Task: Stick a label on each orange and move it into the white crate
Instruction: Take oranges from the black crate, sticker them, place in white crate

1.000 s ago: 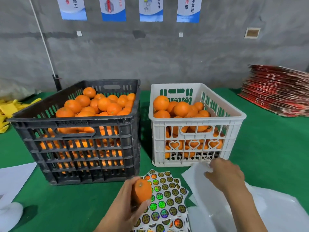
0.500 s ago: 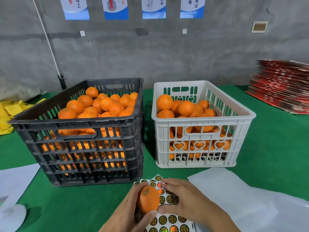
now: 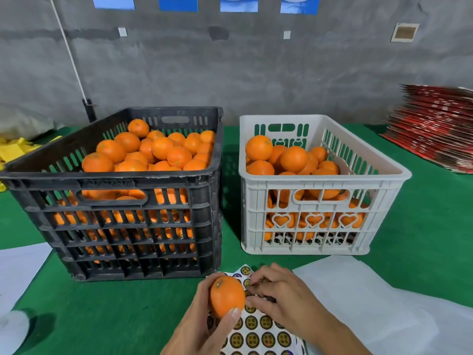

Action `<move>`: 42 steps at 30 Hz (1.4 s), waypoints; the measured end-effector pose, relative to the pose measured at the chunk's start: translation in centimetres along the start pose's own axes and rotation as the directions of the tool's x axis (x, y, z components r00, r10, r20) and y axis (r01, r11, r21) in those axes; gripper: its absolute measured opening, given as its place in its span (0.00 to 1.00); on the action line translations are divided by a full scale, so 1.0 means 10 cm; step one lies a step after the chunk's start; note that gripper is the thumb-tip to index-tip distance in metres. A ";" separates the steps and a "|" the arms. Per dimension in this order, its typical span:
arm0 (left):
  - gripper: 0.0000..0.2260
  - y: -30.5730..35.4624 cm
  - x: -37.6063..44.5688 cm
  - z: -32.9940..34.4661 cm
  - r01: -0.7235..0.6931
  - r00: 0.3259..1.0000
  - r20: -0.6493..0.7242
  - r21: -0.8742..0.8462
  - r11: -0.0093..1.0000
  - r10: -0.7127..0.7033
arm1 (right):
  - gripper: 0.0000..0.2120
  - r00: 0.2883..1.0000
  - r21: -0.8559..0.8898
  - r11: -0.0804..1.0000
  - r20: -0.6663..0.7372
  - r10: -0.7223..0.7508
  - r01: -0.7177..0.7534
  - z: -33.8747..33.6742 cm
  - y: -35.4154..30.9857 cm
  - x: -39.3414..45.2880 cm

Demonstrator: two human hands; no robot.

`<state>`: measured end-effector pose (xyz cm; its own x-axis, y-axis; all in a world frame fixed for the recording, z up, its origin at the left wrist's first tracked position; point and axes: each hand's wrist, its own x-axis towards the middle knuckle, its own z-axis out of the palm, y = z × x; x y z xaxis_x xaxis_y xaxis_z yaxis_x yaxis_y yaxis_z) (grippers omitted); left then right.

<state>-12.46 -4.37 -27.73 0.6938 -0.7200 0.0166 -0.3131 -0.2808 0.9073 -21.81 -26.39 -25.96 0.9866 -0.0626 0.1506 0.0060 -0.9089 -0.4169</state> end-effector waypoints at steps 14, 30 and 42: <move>0.30 0.02 -0.01 -0.02 -0.023 0.999 0.023 -0.135 0.991 0.027 | 0.17 0.989 -0.160 0.985 -0.123 -0.083 0.062 -0.05 -0.19 -0.03; 0.24 0.54 0.14 -0.09 -0.017 0.994 -0.105 -0.387 0.922 -0.026 | 0.33 0.909 -0.146 0.986 -0.396 -0.131 0.078 -0.16 -0.67 -0.05; 0.16 2.26 1.06 -0.84 -0.473 0.826 -0.206 0.253 0.844 0.525 | 0.27 0.645 -0.347 0.892 -0.759 -0.086 -0.290 -1.82 -0.53 0.62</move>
<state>-6.74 -12.98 -3.48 0.5418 -0.6115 0.5766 -0.7569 -0.0568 0.6510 -18.71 -29.48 -6.56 0.5125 -0.2754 0.8133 -0.3370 -0.9357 -0.1044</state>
